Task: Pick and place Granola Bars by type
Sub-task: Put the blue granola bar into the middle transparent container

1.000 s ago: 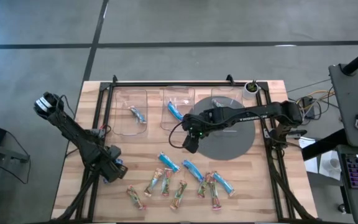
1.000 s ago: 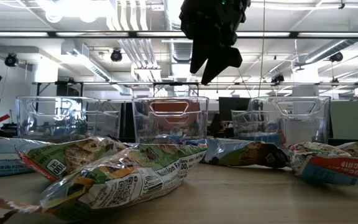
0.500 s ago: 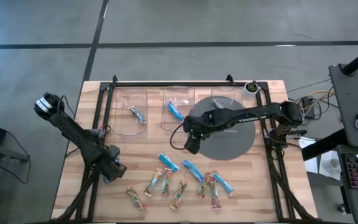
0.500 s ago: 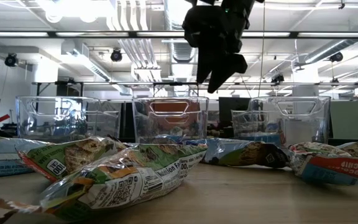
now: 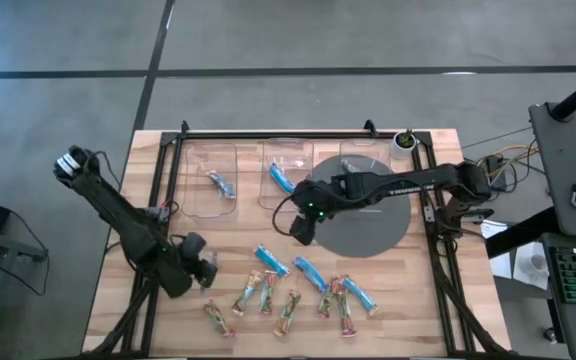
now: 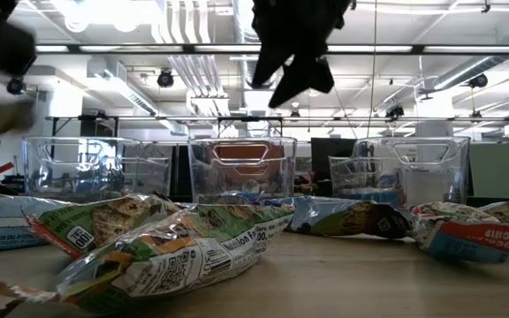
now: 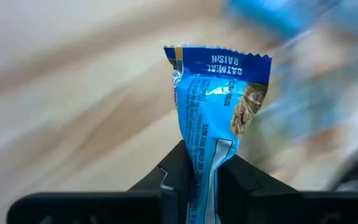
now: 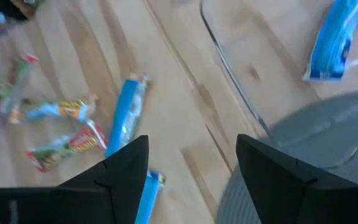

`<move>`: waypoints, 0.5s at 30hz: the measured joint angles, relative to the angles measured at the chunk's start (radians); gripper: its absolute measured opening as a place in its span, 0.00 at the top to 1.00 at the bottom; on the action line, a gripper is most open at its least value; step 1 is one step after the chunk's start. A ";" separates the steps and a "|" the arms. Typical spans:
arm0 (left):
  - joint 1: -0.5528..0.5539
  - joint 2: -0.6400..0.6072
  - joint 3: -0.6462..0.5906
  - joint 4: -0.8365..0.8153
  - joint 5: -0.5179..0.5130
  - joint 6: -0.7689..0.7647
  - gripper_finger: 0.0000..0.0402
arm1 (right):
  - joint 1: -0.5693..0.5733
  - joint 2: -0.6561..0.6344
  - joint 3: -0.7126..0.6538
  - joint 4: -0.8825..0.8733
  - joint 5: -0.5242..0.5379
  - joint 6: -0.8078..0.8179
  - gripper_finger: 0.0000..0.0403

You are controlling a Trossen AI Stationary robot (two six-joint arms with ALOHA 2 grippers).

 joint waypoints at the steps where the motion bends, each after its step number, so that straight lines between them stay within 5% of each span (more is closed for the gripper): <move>1: 0.001 -0.019 0.013 -0.007 -0.073 0.014 0.91 | 0.001 -0.009 0.000 0.008 0.008 0.000 0.42; 4: 0.032 -0.081 0.038 -0.006 -0.258 0.077 0.91 | 0.009 -0.043 0.000 0.027 0.061 0.000 0.42; 7: 0.123 -0.138 0.039 -0.001 -0.321 0.174 0.91 | 0.024 -0.086 0.000 0.030 0.135 0.000 0.42; 10: 0.271 -0.172 0.034 0.119 -0.275 0.377 0.91 | 0.041 -0.133 0.001 0.028 0.212 0.015 0.42; 15: 0.596 -0.155 0.035 0.421 -0.042 0.796 0.91 | 0.053 -0.188 -0.001 0.012 0.263 0.074 0.42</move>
